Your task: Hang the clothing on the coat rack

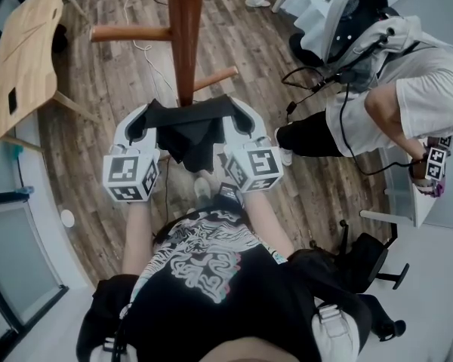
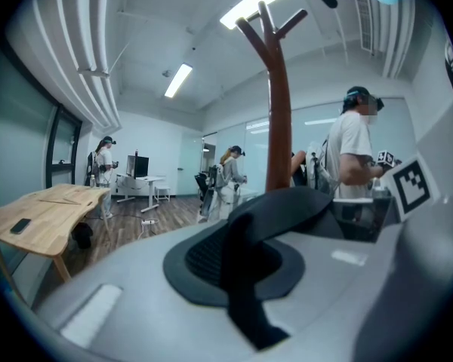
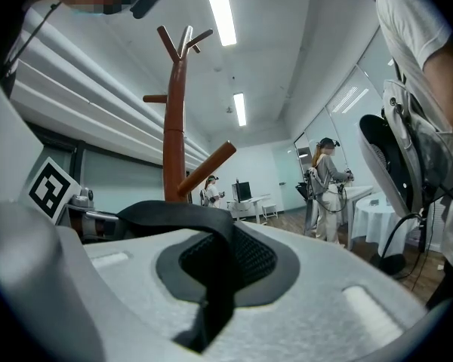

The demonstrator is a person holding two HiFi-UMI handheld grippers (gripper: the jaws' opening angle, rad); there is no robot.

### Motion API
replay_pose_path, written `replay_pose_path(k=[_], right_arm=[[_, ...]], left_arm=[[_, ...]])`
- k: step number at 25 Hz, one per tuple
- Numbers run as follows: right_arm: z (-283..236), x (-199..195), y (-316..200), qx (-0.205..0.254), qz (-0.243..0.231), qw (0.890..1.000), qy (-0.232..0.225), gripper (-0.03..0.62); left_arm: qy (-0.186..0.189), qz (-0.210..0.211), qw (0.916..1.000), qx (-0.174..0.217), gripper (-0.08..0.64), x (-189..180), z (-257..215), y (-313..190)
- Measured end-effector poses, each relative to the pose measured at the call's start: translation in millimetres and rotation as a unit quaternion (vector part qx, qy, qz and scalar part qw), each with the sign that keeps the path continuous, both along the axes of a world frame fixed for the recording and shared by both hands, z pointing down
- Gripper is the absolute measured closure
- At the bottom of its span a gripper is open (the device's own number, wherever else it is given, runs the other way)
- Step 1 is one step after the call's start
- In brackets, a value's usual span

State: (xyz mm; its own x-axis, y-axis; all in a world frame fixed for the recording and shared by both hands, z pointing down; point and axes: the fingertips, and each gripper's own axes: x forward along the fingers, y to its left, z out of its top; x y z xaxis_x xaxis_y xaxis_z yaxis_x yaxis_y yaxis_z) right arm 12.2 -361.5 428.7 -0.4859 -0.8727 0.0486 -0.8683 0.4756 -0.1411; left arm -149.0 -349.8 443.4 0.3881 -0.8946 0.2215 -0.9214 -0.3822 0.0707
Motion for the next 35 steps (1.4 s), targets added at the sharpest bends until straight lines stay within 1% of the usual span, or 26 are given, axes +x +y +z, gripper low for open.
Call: replay_pose_path(k=[9, 16, 25, 30, 35], right_arm=[[16, 0, -12, -0.021, -0.006, 1.0, -0.001, 0.572], [35, -3, -18, -0.038, -0.012, 0.999, 0.005, 0.572], [58, -10, -18, -0.071, -0.03, 0.997, 0.003, 0.572], [75, -18, -13, -0.09, -0.041, 0.995, 0.011, 0.572], [85, -22, -10, -0.092, -0.047, 0.994, 0.025, 0.572]], left_arm=[[-0.003, 0.003, 0.9998, -0.018, 0.552, 3, 14, -13], [-0.002, 0.005, 0.9993, -0.038, 0.552, 4, 34, -19], [-0.009, 0.022, 0.9976, -0.064, 0.552, 13, 56, -22], [-0.007, 0.032, 0.9962, -0.08, 0.552, 19, 72, -17], [0.004, 0.033, 0.9959, -0.084, 0.552, 17, 76, -16]])
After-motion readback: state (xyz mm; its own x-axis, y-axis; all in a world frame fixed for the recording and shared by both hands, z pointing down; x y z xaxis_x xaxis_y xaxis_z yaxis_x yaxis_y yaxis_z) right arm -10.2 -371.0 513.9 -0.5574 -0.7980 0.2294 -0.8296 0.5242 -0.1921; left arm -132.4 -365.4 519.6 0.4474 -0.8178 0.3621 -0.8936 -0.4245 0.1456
